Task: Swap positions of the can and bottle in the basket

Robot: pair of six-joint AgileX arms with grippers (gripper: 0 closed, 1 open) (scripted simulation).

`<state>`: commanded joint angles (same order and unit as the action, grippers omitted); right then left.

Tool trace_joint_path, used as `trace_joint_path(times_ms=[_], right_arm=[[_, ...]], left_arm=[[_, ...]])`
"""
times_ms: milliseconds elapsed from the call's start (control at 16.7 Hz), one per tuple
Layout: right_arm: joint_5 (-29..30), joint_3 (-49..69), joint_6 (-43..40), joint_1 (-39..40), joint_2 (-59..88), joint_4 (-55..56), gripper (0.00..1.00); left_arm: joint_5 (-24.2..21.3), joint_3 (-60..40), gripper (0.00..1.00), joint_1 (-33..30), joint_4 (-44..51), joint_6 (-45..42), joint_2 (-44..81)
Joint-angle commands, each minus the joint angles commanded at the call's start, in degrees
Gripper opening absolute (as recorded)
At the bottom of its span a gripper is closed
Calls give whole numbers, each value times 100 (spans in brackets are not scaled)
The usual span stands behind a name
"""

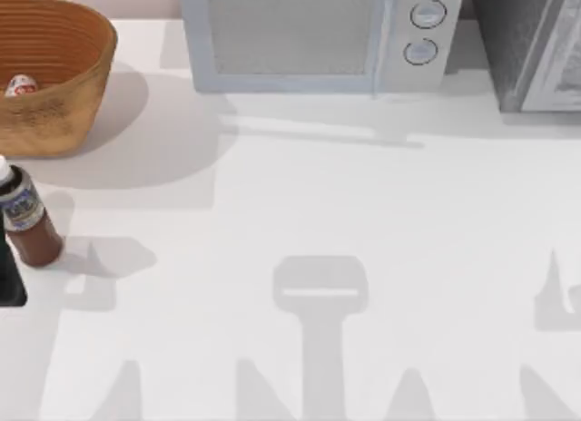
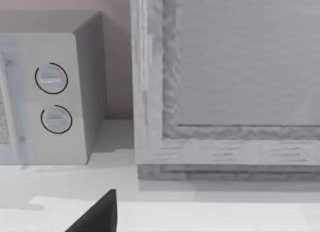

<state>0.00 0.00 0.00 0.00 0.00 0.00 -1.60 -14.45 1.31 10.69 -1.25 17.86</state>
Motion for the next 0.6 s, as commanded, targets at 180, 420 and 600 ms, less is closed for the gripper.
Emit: trace_joint_path(times_ms=[180,420,600], right_arm=[[0,0,0,0,0,0,100],[0,0,0,0,0,0,100],[0,0,0,0,0,0,100]], left_arm=[[-136,-1230,100,92,686,-94,1272],[-358,-3252,100,235,1746,-239,3298],[-543,-4922,100,353,2610,-352,4977]])
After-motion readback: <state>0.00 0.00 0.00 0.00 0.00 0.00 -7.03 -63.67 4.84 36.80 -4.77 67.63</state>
